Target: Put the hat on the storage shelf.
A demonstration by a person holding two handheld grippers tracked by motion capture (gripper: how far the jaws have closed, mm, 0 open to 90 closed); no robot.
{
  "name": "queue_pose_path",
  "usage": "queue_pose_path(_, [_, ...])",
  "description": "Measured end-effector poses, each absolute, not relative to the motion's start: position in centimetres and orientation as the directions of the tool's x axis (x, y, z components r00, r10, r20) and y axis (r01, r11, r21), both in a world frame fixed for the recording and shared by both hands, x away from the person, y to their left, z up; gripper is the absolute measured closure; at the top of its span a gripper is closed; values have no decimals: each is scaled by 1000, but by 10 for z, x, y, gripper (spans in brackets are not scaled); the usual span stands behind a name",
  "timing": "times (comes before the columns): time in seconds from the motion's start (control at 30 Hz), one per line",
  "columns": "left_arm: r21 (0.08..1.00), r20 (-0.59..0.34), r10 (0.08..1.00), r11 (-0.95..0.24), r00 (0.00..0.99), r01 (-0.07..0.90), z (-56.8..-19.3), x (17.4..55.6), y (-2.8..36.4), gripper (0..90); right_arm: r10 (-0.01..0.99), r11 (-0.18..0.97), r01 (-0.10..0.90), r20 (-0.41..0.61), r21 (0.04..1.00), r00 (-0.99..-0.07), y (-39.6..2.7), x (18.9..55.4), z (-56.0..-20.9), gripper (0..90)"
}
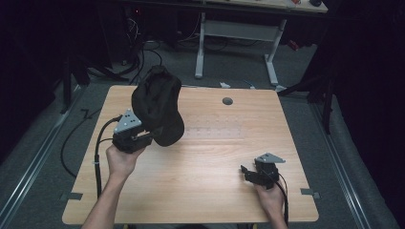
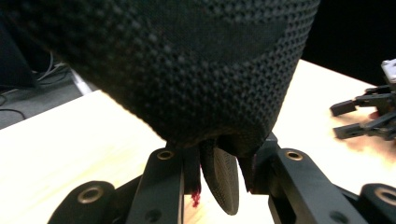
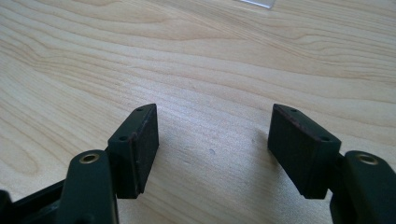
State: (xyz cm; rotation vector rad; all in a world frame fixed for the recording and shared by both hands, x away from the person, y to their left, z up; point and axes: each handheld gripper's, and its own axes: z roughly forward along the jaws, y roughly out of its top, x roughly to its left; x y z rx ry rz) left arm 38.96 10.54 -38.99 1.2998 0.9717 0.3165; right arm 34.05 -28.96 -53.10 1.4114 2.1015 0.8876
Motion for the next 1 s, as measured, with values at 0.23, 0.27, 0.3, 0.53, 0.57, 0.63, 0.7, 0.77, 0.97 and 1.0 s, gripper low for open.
queue_pose_path(0.23, [924,-375,731,244,570,294,-399,399,99,725,929,266,636,-16,725,-370,-290,340,-531,339])
queue_pose_path(0.27, [925,-371,734,240,569,293,-400,400,98,725,929,265,636,-15,725,-370,-289,340,-531,339])
queue_pose_path(0.3, [928,-365,739,235,567,290,-401,402,97,725,929,264,637,-15,725,-369,-289,340,-531,339])
queue_pose_path(0.53, [942,-327,764,212,556,262,-402,408,93,725,929,265,636,-15,724,-370,-290,340,-531,338])
queue_pose_path(0.57, [945,-316,770,204,555,256,-402,409,93,725,929,265,636,-15,724,-370,-290,340,-531,338])
queue_pose_path(0.63, [948,-307,775,199,551,249,-401,410,92,725,929,265,636,-15,725,-370,-290,340,-531,338])
queue_pose_path(0.7, [950,-301,780,195,548,244,-401,413,90,724,929,266,636,-16,725,-370,-290,340,-531,338])
queue_pose_path(0.77, [949,-304,782,197,545,246,-401,415,89,724,929,265,636,-15,725,-370,-290,340,-531,338])
queue_pose_path(0.97, [950,-301,788,200,537,240,-402,423,82,723,929,265,637,-15,724,-369,-290,340,-531,338])
queue_pose_path(1.0, [951,-300,788,201,538,236,-402,423,81,723,929,265,636,-16,725,-369,-290,340,-531,338])
